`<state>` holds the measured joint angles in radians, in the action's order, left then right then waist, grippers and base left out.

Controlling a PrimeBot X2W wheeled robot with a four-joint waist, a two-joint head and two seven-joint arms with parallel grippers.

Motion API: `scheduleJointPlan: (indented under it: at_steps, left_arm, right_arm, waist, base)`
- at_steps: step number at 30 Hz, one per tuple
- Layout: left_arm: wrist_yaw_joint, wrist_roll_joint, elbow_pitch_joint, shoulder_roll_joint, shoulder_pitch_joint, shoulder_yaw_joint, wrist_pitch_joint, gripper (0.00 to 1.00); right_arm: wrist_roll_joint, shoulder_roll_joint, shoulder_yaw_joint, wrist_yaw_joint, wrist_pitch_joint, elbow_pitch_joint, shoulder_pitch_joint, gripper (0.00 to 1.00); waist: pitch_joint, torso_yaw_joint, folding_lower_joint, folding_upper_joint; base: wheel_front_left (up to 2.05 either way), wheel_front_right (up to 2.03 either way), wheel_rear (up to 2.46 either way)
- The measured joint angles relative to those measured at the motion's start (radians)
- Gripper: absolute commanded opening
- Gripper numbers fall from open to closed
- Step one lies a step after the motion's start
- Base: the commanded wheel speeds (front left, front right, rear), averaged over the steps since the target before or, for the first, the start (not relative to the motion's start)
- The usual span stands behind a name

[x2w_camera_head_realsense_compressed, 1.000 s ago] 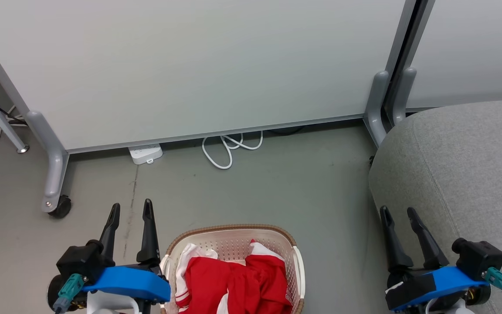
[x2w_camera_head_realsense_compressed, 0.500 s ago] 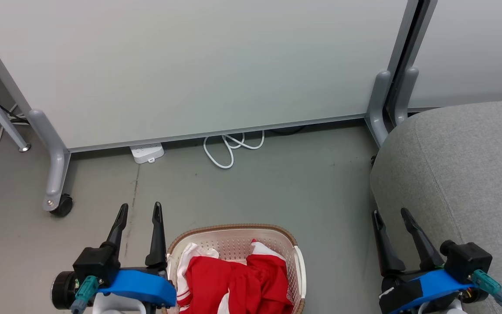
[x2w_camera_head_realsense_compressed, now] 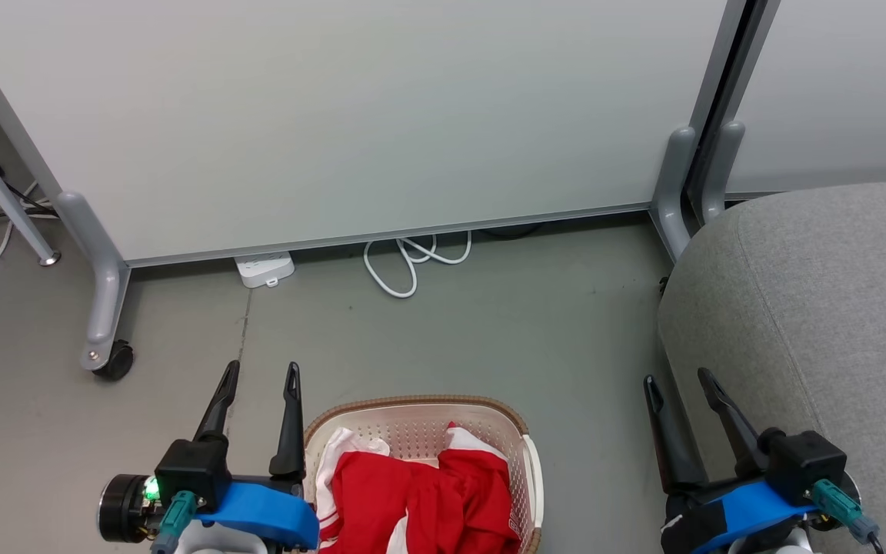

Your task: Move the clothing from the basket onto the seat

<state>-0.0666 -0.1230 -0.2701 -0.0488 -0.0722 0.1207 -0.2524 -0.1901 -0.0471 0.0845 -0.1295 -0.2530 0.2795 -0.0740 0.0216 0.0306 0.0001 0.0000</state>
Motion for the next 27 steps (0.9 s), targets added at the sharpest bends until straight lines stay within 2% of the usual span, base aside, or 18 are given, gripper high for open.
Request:
scheduleJointPlan:
  at_steps: [6, 27]
  left_arm:
    - [0.000, 0.031, -0.013, 0.000, 0.000, 0.008, -0.009, 1.00]
    - [-0.011, 0.016, -0.044, -0.001, -0.026, 0.019, -0.009, 1.00]
  right_arm:
    - [0.035, 0.000, 0.004, 0.000, -0.008, 0.008, 0.000, 1.00]
    - [0.037, -0.001, 0.008, -0.001, -0.009, 0.019, -0.003, 1.00]
  waist:
    - [-0.001, 0.003, 0.0000, 0.0000]
    - [0.007, -0.001, -0.0001, 0.0000]
  base:
    - [0.00, 0.00, 0.00]
    - [0.00, 0.00, 0.00]
